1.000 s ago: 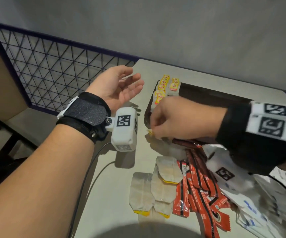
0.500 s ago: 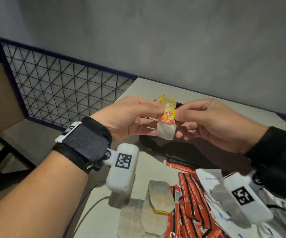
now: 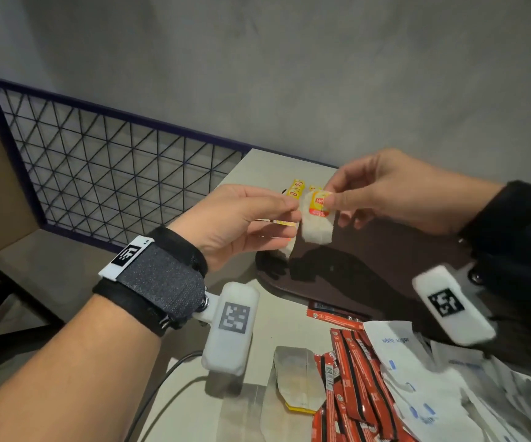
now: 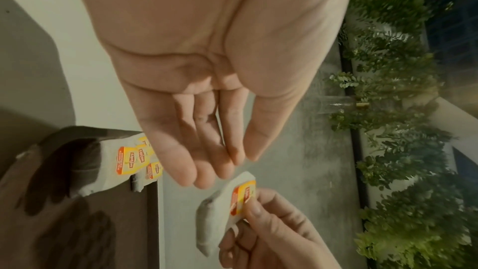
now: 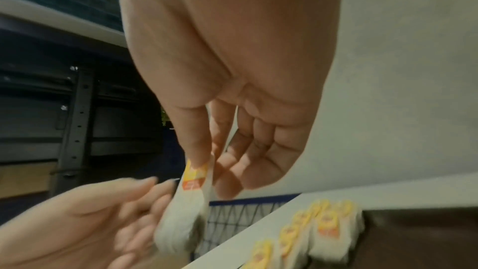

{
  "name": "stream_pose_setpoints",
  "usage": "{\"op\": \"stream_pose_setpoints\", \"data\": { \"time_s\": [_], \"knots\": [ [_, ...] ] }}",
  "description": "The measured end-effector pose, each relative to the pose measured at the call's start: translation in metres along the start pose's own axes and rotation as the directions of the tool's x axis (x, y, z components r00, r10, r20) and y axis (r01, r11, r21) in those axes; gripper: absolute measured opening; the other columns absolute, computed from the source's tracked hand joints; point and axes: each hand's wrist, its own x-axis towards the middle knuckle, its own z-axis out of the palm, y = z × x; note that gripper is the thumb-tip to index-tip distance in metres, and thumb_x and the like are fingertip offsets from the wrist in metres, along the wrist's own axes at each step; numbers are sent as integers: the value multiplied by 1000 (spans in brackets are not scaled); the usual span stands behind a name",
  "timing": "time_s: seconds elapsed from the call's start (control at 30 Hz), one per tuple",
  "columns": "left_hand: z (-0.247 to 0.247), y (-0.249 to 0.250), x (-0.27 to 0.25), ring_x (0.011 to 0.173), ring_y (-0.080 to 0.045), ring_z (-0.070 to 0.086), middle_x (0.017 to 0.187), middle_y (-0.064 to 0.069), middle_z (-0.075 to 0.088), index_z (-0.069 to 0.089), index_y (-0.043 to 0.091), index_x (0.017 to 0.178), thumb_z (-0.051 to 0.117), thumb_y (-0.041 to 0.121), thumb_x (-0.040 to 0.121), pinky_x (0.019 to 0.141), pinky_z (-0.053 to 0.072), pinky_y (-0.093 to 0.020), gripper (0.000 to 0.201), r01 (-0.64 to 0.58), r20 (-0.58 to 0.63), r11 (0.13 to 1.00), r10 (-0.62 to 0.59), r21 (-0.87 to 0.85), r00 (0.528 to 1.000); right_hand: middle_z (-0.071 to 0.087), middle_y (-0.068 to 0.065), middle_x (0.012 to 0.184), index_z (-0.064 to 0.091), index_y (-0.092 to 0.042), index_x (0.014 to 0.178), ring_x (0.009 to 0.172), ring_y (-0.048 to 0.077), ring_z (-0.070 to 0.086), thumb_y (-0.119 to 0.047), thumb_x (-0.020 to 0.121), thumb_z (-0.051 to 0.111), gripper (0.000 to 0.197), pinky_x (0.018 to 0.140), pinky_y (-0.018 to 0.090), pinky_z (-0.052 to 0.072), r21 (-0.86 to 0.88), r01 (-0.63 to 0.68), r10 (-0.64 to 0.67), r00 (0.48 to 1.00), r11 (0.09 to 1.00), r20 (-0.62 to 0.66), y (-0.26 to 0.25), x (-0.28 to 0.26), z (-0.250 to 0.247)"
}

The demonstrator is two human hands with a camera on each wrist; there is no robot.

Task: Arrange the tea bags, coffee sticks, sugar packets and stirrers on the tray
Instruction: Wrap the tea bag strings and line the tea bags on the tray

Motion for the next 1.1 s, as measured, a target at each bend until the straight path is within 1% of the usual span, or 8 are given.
{"op": "stream_pose_setpoints", "data": {
  "time_s": [0.1,0.2,0.37,0.53,0.73,0.87,1.0,1.1],
  "knots": [
    [-4,0,1,76,-22,72,95,-14,76,74,2,101,72,11,88,64,63,-27,16,19,-97,998,-24,-52,995,71,20,83,68,-4,88,71,20,66,-7,90,73,6,68,31,56,-117,-81,79,997,990,-19,12,25,-17],
    [-8,-2,4,71,-20,73,92,-12,78,72,3,103,71,13,91,66,64,-29,15,62,-167,997,-69,-52,984,70,10,76,63,-9,86,69,18,67,-4,94,68,10,68,30,56,-160,-195,204,978,968,44,36,44,-19],
    [-13,-2,9,68,-20,73,89,-12,77,69,6,102,71,14,91,60,62,-28,13,83,-211,992,-101,-91,972,69,16,89,58,-10,94,73,19,70,-4,100,60,9,71,33,56,-149,-316,333,936,937,110,58,78,-7],
    [-11,-2,9,67,-21,73,88,-13,77,69,7,99,70,13,91,58,62,-28,10,76,-199,992,-95,-101,975,68,18,87,56,-6,104,70,25,67,-7,103,54,3,66,34,53,-210,-417,420,907,884,-32,69,113,5],
    [-12,-4,10,66,-22,73,85,-13,76,67,6,99,69,12,92,60,63,-29,9,74,-212,991,-97,-113,973,67,23,85,59,5,105,67,30,68,-5,95,66,16,65,38,59,-131,-538,531,843,833,-87,77,126,9],
    [-16,-7,14,65,-21,72,85,-12,76,66,6,101,69,13,92,58,62,-28,11,81,-215,990,-105,-118,971,66,24,88,57,7,109,71,30,67,7,96,59,14,67,36,59,-2,-533,533,845,846,-36,74,122,16],
    [-12,-7,14,65,-19,73,82,-10,76,64,7,102,67,13,93,62,63,-27,11,82,-201,991,-103,-108,974,57,22,94,54,-3,92,81,32,65,2,94,64,11,83,42,60,63,-487,491,866,871,-91,72,116,19],
    [-10,-6,13,65,-18,73,80,-8,76,64,9,100,65,14,95,62,63,-26,7,78,-196,992,-95,-94,976,54,13,82,55,-9,82,70,28,61,-10,90,71,18,67,35,59,-52,-417,403,899,907,-170,63,97,14]
  ]
}}
